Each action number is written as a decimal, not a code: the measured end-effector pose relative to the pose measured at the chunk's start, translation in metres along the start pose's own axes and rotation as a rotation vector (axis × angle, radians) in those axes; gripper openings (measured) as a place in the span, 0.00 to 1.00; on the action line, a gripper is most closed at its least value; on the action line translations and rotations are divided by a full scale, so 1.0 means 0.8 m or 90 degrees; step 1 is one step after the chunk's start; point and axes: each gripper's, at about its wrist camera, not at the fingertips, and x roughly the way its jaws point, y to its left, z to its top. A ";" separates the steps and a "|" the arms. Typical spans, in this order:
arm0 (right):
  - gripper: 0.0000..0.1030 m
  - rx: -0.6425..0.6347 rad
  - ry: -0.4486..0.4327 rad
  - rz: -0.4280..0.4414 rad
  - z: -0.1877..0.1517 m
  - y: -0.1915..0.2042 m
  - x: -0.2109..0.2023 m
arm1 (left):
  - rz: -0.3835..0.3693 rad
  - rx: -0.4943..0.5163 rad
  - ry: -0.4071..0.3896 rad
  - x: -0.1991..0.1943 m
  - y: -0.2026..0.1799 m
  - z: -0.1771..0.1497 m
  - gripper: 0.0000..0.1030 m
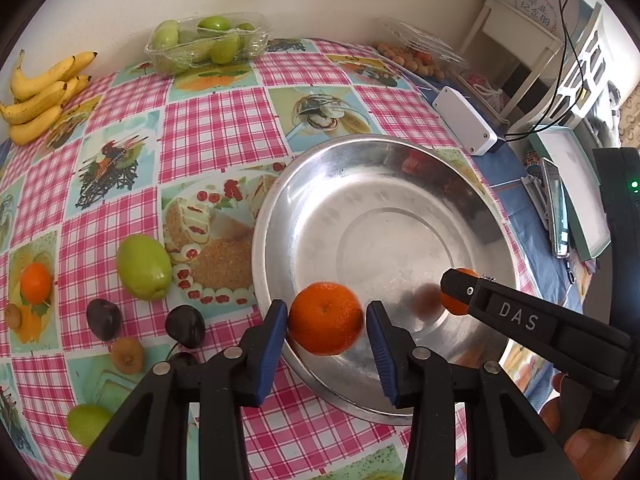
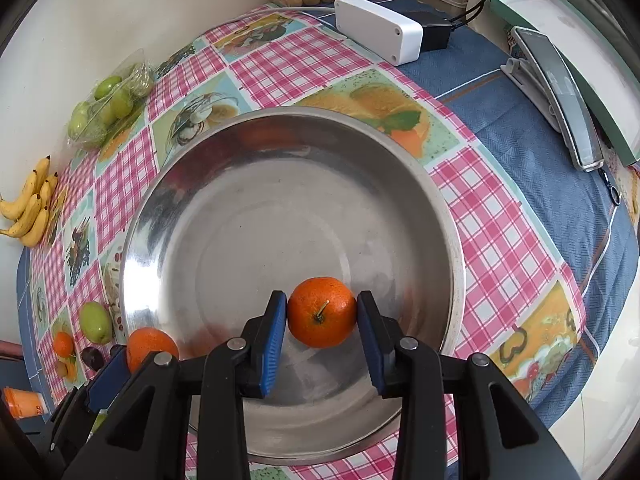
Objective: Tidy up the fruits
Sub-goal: 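Carry both tangerines over the silver bowl and open both grippers to drop them, then withdraw both grippers from the bowl back toward the remaining fruit, then grasp a dark plum with the right gripper while the left gripper approaches the green mango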
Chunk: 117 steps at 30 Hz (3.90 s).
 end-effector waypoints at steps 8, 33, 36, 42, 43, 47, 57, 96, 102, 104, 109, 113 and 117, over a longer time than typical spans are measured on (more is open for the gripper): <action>0.43 -0.003 -0.010 0.010 0.001 0.003 -0.004 | -0.010 -0.008 -0.012 -0.014 0.002 0.002 0.55; 0.89 -0.085 -0.036 0.034 -0.002 0.030 -0.009 | 0.172 -0.241 -0.038 -0.035 0.124 -0.010 1.00; 0.89 -0.089 -0.040 0.036 -0.002 0.031 -0.010 | 0.176 -0.246 -0.041 -0.035 0.125 -0.010 1.00; 0.94 -0.121 -0.059 0.039 -0.004 0.040 -0.013 | 0.198 -0.249 -0.041 -0.034 0.130 -0.012 1.00; 0.94 -0.127 -0.061 0.041 -0.004 0.042 -0.014 | 0.196 -0.252 -0.041 -0.034 0.131 -0.012 1.00; 0.94 -0.144 -0.070 0.048 -0.007 0.047 -0.016 | 0.199 -0.246 -0.048 -0.036 0.131 -0.012 1.00; 0.94 -0.203 -0.072 0.085 -0.023 0.067 -0.021 | 0.179 -0.228 -0.084 -0.056 0.135 -0.014 1.00; 0.90 -0.335 0.024 0.170 -0.125 0.180 -0.019 | 0.089 -0.394 -0.022 -0.093 0.240 -0.108 0.93; 0.73 -0.327 0.052 0.168 -0.123 0.187 0.002 | 0.071 -0.402 -0.007 -0.082 0.239 -0.109 0.90; 0.67 -0.332 0.051 0.167 -0.122 0.192 0.005 | 0.071 -0.406 -0.005 -0.080 0.239 -0.109 0.90; 0.63 -0.344 0.050 0.157 -0.117 0.204 0.013 | 0.066 -0.417 0.006 -0.073 0.241 -0.109 0.90; 0.53 -0.360 0.055 0.145 -0.118 0.211 0.022 | 0.066 -0.419 0.009 -0.068 0.240 -0.107 0.90; 0.50 -0.364 0.060 0.131 -0.116 0.218 0.031 | 0.064 -0.427 0.013 -0.065 0.244 -0.105 0.90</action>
